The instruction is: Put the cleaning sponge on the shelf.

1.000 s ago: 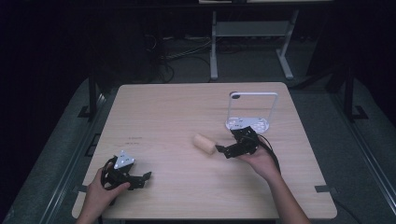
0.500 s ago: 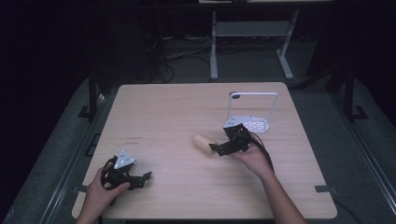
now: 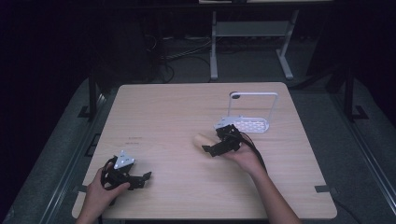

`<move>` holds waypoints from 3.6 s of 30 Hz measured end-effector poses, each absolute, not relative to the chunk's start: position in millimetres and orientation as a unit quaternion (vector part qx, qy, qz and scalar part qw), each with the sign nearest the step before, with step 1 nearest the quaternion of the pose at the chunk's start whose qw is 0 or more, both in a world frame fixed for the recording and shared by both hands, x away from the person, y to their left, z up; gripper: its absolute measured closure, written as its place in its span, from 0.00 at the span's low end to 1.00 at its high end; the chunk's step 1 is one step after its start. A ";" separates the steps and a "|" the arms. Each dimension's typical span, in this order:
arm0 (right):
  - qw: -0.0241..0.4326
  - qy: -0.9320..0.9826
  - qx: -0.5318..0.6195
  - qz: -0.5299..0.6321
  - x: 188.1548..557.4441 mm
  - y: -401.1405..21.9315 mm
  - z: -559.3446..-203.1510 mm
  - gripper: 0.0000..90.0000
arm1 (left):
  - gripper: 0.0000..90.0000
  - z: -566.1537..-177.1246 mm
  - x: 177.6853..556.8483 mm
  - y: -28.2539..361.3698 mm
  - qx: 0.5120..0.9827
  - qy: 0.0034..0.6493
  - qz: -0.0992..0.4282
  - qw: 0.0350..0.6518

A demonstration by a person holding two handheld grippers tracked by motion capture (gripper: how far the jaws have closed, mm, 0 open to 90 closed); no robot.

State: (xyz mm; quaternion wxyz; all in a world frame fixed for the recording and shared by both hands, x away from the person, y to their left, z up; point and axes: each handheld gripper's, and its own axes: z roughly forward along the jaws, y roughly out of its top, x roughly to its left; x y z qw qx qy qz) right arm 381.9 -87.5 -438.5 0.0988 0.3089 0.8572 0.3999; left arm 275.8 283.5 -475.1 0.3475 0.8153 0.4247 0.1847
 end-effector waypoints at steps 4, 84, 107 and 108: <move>0.097 0.860 0.307 0.396 385.0 -82.7 -443.0 0.10 | 0.14 -475.1 275.9 283.5 0.815 0.425 0.185 0.348; 0.119 0.864 0.309 0.378 378.2 -103.5 -438.7 0.47 | 0.14 -475.0 275.9 283.5 0.815 0.425 0.186 0.347; 0.138 0.853 0.336 0.375 380.7 -134.4 -433.0 0.47 | 0.14 -475.2 275.8 283.4 0.815 0.425 0.185 0.348; 0.139 0.852 0.340 0.374 381.2 -136.5 -433.0 0.47 | 0.14 -475.1 275.8 283.5 0.815 0.425 0.185 0.347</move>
